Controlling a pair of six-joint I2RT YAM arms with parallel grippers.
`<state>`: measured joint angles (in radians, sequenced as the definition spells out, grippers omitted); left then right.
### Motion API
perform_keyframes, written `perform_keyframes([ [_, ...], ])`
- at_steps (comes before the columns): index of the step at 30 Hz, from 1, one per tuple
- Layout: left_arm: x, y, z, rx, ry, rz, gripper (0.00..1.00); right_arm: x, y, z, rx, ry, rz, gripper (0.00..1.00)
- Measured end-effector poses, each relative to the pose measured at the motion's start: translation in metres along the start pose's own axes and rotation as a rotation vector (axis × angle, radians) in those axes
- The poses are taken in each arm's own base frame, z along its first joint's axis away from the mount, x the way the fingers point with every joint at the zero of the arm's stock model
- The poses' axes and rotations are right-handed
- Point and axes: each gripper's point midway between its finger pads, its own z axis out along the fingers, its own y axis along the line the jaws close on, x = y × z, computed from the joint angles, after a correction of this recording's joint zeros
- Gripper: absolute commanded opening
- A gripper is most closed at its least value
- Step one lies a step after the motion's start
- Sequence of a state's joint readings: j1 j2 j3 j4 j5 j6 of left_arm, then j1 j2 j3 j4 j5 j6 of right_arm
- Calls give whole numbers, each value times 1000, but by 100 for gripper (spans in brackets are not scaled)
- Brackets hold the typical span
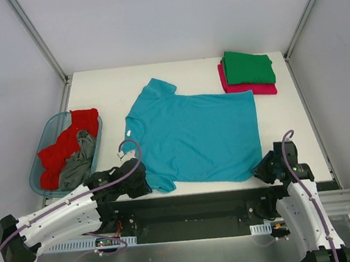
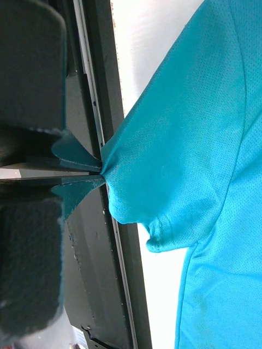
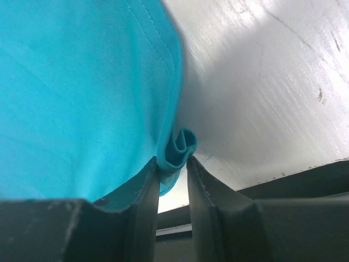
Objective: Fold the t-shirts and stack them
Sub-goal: Grap the side of the flattened tshirt closest away from the robot with both arms, then fold the flattened tshirt in 1/3 of the way
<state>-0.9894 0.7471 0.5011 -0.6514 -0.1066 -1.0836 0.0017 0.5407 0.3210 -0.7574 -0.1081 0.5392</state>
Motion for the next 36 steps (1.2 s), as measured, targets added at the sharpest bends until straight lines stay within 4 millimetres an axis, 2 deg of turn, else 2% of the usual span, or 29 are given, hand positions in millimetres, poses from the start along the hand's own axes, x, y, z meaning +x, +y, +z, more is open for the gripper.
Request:
perform_keyframes([
  [3,-2,0,0,-2,-8,0,0,-3,1,-2,-14,-23,-6,18],
  [6,-2,-1,0,-1,-10,0,0,-4,-1,-2,-6,-32,-13,1],
  [10,-5,-3,-2,5,-20,0,0,-2,-3,0,9,-14,-27,1],
  [15,-19,-6,-4,-8,-80,-3,0,0,-5,1,27,8,-36,1],
  [21,-58,-27,-14,10,-227,10,0,-9,14,-6,-21,11,-41,1],
  [26,-97,-44,-16,-8,-321,27,0,-28,38,-13,-67,-21,-48,1],
  [36,-170,-56,-8,-49,-452,47,0,-66,78,-9,-114,-67,-55,1],
])
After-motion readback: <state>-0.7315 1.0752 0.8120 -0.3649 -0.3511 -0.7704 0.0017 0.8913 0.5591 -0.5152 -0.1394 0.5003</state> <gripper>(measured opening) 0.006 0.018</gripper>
